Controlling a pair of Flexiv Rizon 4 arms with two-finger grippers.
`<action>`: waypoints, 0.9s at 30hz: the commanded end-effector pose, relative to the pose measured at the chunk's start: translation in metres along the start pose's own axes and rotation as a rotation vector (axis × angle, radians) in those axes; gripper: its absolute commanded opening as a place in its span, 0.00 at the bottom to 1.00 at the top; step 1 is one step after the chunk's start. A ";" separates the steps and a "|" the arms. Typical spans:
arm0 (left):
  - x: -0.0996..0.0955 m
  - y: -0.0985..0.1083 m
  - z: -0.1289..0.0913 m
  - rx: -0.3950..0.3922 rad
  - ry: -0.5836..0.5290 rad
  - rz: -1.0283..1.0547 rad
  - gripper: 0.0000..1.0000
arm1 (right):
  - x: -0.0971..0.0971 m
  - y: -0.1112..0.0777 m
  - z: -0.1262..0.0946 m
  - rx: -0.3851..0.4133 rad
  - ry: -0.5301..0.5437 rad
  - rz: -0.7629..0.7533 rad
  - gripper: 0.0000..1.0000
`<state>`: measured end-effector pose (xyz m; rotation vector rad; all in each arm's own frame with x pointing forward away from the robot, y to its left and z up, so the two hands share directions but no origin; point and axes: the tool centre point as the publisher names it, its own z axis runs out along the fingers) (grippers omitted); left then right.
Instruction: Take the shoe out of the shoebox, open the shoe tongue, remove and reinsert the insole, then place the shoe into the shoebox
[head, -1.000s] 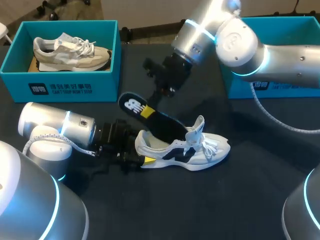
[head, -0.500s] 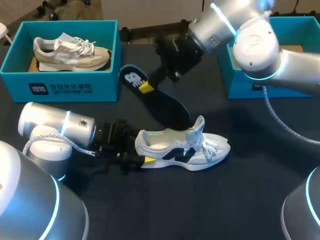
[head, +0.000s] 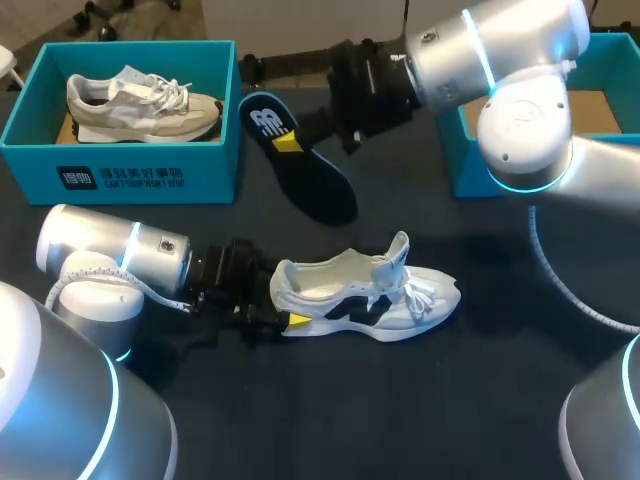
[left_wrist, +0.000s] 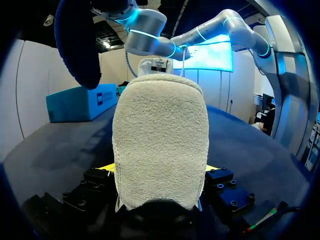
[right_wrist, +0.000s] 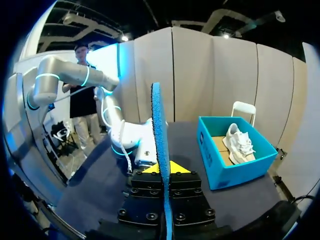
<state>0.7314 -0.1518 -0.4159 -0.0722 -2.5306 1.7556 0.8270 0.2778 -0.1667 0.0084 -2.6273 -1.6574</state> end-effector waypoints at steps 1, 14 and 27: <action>0.000 0.003 0.002 -0.001 -0.002 0.000 0.00 | 0.002 0.000 0.001 0.000 -0.011 -0.001 0.00; 0.000 0.003 0.002 -0.001 -0.002 0.000 0.00 | 0.002 0.000 0.001 0.000 -0.011 -0.001 0.00; 0.000 0.003 0.002 -0.001 -0.002 0.000 0.00 | -0.001 -0.001 -0.012 -0.031 -0.008 0.004 0.00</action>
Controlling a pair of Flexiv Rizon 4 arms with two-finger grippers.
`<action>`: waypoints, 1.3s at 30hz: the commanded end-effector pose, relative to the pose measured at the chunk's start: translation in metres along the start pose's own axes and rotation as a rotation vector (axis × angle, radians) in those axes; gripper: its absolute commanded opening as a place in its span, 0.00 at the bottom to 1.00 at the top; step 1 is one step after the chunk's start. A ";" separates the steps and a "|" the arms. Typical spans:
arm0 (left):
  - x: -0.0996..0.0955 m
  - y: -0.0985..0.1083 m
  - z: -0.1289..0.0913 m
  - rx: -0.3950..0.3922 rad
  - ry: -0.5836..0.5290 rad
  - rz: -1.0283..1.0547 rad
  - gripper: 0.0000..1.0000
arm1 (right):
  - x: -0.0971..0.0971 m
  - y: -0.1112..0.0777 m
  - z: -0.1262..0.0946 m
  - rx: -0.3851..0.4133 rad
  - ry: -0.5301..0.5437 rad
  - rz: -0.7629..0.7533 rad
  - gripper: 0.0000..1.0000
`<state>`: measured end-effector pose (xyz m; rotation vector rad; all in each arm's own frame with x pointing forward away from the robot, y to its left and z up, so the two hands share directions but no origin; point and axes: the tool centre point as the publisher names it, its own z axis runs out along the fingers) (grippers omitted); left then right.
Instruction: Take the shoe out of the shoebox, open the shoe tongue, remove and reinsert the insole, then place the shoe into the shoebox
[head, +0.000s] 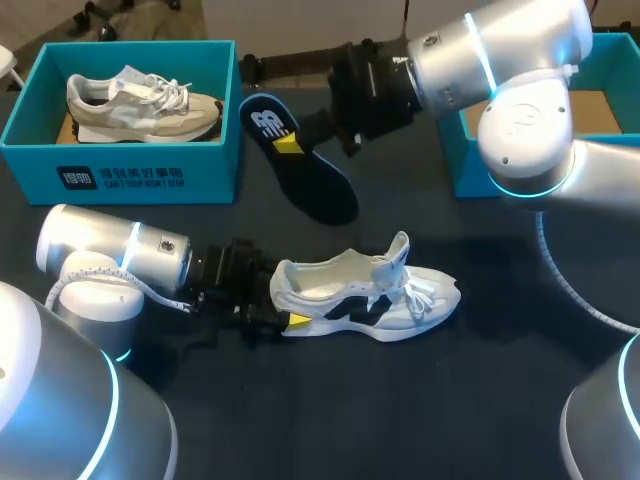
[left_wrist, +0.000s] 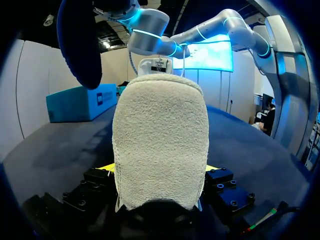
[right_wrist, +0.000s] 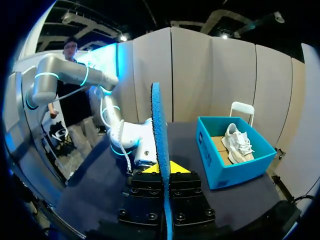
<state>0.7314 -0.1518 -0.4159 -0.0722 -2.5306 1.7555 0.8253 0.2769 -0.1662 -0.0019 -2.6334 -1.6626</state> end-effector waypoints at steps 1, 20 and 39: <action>0.000 0.003 0.002 -0.001 -0.002 0.000 0.00 | -0.005 0.000 -0.018 -0.037 0.006 0.011 0.00; 0.000 0.003 0.002 -0.001 -0.002 0.000 0.00 | -0.008 0.054 -0.098 -0.210 0.037 0.153 0.00; 0.000 0.003 0.002 -0.001 -0.002 0.000 0.00 | -0.001 0.123 -0.115 -0.452 0.143 0.193 0.00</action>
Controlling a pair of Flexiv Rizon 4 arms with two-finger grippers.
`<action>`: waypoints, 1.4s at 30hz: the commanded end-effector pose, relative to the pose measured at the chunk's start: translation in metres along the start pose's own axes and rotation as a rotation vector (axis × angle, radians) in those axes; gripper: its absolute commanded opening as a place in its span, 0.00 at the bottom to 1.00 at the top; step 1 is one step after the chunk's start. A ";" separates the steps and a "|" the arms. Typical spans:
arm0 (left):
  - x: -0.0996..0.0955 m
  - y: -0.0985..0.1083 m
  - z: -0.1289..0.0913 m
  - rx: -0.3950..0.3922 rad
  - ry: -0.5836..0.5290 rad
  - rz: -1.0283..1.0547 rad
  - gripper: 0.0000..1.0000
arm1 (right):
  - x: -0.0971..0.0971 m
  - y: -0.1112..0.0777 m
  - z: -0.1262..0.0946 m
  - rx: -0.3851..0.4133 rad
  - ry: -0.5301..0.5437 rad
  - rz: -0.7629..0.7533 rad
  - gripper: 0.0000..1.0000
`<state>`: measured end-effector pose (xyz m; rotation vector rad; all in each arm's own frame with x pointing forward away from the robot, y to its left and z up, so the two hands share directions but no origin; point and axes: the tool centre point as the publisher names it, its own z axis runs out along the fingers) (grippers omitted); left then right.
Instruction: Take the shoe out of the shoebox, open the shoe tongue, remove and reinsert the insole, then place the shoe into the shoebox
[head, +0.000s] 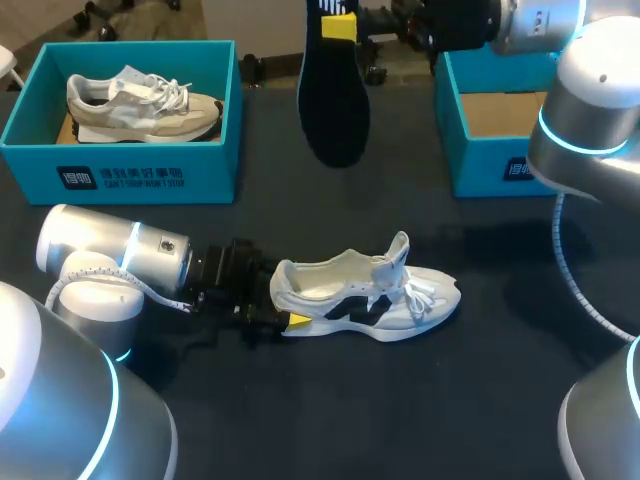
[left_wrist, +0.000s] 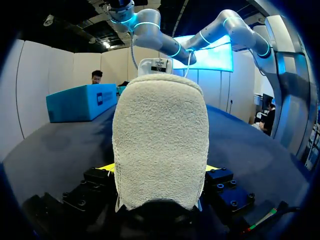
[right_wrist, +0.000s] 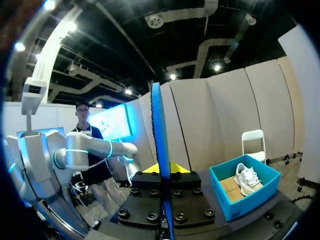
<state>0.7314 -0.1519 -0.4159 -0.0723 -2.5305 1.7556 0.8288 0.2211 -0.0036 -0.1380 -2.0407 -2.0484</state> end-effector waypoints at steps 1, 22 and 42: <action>0.000 0.003 0.002 -0.001 -0.002 0.000 0.00 | -0.003 -0.002 0.004 -0.005 0.003 0.000 0.00; 0.000 0.003 0.002 -0.001 -0.002 0.000 0.00 | 0.020 0.004 -0.037 0.111 -0.074 0.221 0.00; 0.000 0.003 0.002 -0.001 -0.002 0.000 0.00 | 0.082 0.037 -0.082 0.165 -0.193 0.383 0.00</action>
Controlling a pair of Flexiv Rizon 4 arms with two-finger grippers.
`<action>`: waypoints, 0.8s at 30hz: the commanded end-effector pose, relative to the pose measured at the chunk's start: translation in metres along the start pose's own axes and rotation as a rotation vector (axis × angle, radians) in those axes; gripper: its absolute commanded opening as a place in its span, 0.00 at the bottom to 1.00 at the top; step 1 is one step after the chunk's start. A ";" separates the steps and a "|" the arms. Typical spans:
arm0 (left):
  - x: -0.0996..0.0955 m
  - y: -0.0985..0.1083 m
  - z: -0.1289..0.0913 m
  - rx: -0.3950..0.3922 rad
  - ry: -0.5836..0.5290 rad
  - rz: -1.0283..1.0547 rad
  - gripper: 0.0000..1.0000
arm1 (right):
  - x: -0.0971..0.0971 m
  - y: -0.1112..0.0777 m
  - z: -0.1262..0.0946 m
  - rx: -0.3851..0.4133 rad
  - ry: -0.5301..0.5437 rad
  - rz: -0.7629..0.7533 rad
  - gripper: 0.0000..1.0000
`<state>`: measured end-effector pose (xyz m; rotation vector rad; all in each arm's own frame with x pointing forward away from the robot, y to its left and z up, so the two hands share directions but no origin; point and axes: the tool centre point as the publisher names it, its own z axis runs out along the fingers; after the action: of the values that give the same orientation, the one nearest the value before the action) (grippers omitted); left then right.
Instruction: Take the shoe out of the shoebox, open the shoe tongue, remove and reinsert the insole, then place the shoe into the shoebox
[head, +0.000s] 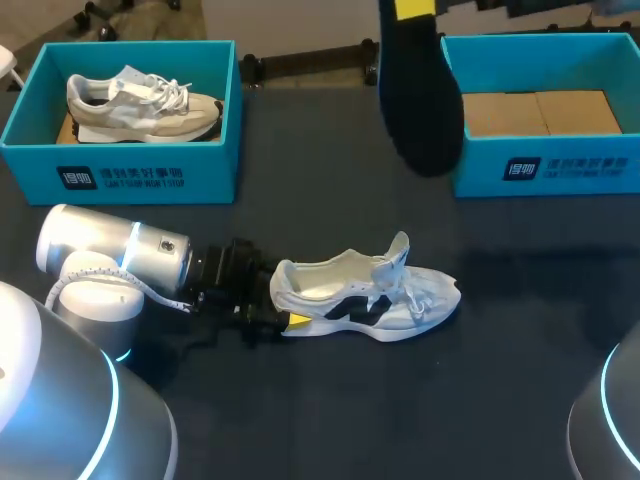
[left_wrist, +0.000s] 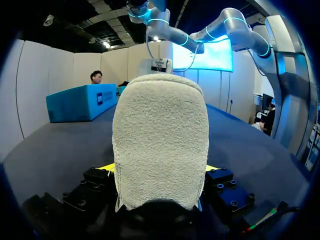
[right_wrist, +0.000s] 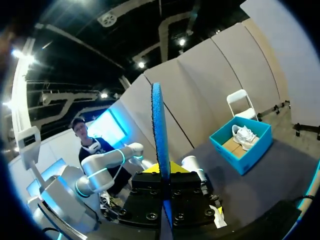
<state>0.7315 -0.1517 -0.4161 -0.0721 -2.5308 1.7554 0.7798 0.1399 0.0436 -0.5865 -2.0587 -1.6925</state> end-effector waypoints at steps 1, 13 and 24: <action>0.000 0.002 0.002 -0.001 -0.002 0.000 0.00 | 0.016 -0.003 -0.011 -0.001 -0.059 0.020 0.00; 0.000 0.002 0.002 -0.001 -0.002 0.000 0.00 | 0.052 -0.016 -0.011 -0.020 -0.055 0.082 0.00; 0.000 0.002 0.002 -0.001 -0.002 0.000 0.00 | 0.077 -0.041 0.013 -0.021 -0.021 0.130 0.00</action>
<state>0.7315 -0.1517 -0.4161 -0.0722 -2.5308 1.7553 0.7016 0.1465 0.0547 -0.7154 -1.9803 -1.6231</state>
